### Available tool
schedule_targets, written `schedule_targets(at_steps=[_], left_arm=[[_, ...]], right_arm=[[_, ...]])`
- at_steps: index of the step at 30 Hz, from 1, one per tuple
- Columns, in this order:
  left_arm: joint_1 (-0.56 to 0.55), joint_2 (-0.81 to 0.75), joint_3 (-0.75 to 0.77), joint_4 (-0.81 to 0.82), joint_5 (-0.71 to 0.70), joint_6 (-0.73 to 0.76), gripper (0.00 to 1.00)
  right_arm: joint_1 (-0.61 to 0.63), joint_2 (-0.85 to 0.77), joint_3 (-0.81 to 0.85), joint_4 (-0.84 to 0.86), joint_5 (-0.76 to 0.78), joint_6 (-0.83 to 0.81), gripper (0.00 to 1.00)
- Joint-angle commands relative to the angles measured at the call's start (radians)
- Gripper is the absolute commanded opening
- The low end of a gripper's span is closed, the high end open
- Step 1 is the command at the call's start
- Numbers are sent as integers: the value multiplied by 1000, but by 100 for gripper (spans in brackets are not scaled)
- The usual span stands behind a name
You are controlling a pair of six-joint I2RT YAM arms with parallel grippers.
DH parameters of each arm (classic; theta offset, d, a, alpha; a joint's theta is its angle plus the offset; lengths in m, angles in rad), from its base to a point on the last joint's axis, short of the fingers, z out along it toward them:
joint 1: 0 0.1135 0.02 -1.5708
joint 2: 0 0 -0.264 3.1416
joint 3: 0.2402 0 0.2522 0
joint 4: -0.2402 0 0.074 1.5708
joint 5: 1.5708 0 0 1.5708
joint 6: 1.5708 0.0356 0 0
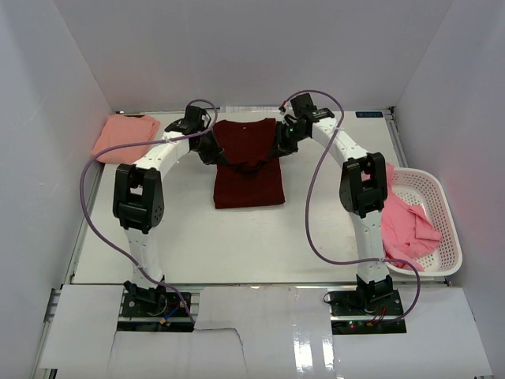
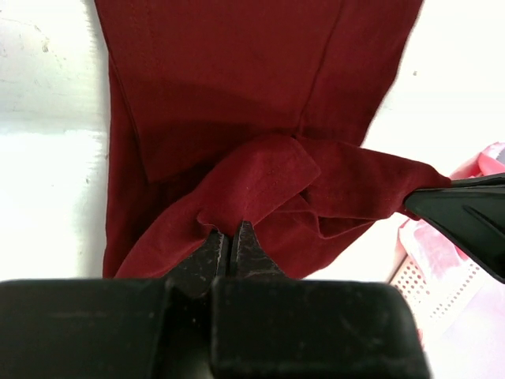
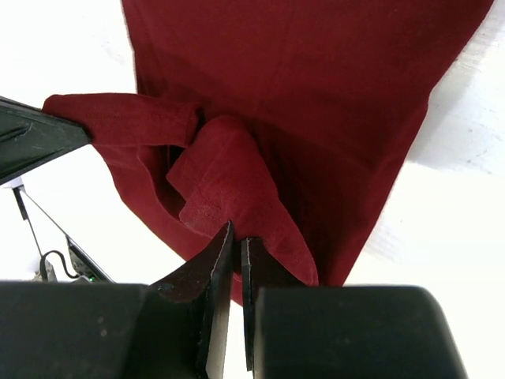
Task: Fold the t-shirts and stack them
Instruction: Fold the folded rectangular tshirt in 1/3 of the way
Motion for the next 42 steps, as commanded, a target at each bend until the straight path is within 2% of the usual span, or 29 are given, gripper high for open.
schedule_targets(at_steps=[1, 18, 20, 22, 23, 24, 30, 34, 35, 36, 39, 42], left_arm=[[5, 4, 31, 9, -9, 13, 0], [14, 46, 11, 97, -32, -14, 0], [12, 53, 27, 95, -23, -7, 0], [15, 53, 36, 98, -23, -6, 6], [14, 50, 36, 101, -21, -3, 9], [15, 41, 36, 109, -26, -3, 17], [17, -45, 7, 193, -93, -18, 30], [17, -128, -12, 284, -202, -14, 55], [17, -153, -10, 290, -220, -9, 65], [17, -165, -6, 295, -240, 2, 69], [17, -213, -19, 304, -280, 29, 72], [17, -254, -85, 321, -238, 46, 71]], right_arm=[[-6, 26, 49, 6, -30, -14, 11], [-32, 87, 86, 68, -51, 19, 16], [-32, 86, 89, 75, -54, 23, 22], [-33, 84, 92, 81, -50, 26, 36], [-33, 79, 87, 86, -47, 28, 38], [-33, 67, 77, 103, -48, 29, 40], [-35, 36, 64, 158, -56, 43, 45], [-34, 20, 60, 215, -60, 49, 46], [-35, 15, 46, 224, -62, 51, 46], [-35, 1, 35, 233, -68, 57, 46], [-35, -34, -50, 281, -97, 65, 46], [-30, -69, -159, 345, -140, 84, 46]])
